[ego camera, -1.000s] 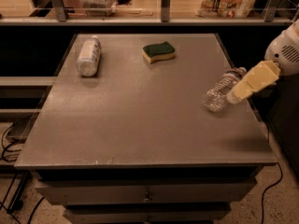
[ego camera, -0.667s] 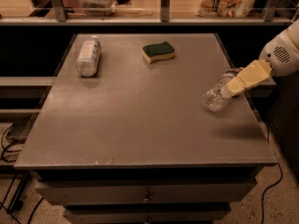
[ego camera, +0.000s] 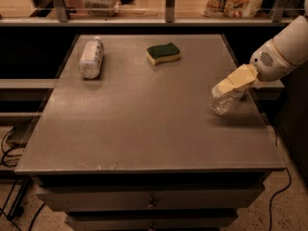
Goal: Move water bottle near blue plastic bottle
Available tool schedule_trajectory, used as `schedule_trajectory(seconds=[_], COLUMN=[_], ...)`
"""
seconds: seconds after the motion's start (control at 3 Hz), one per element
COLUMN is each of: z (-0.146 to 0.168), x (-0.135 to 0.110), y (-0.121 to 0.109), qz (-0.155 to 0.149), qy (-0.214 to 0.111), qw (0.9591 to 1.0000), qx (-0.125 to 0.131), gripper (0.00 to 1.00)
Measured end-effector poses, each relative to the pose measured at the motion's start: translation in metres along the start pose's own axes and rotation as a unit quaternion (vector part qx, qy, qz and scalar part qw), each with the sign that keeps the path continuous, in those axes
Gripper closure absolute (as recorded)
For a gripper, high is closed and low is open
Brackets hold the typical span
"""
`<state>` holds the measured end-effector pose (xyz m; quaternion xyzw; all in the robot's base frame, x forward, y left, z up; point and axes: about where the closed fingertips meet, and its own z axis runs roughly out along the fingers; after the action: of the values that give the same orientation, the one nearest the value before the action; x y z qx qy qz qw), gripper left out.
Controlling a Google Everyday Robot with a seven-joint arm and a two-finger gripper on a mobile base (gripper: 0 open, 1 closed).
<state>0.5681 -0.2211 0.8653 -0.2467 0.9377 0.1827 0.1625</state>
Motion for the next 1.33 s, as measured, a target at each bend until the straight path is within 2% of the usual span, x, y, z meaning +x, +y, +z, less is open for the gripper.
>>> schedule_trajectory(seconds=[0.33,0.67,1.0,1.33], z=[0.017,0.028,0.036,0.039], x=[-0.005,-0.014,-0.022,-0.027], y=[-0.003,0.001,0.015,0.025], qz=[0.016,0.016,-0.007,-0.025], qy=[0.012,0.020,0.031,0.038], qw=[0.9998,0.9997,0.9993,0.9984], qx=[0.002,0.005,0.019,0.032], gripper=[0.00,0.00,0.18,0.41])
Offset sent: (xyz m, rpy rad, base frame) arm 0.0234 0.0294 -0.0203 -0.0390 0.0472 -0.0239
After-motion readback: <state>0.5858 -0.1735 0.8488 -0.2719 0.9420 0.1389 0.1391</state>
